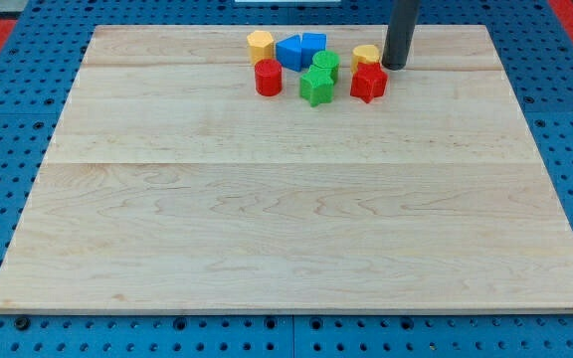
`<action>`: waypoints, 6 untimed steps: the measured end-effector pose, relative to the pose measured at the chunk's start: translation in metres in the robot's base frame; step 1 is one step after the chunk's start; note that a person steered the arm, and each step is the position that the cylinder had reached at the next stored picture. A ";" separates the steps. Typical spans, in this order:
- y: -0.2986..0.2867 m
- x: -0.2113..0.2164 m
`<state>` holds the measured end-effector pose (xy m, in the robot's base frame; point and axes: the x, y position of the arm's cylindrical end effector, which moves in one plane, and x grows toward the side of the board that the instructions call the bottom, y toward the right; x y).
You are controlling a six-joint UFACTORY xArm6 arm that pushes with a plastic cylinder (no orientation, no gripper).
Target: Move the yellow hexagon into the red circle
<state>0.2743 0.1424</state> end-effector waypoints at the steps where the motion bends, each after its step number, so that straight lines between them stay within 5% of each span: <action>1: -0.004 0.000; 3: -0.007 -0.034; 6: -0.120 -0.082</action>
<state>0.1925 0.0223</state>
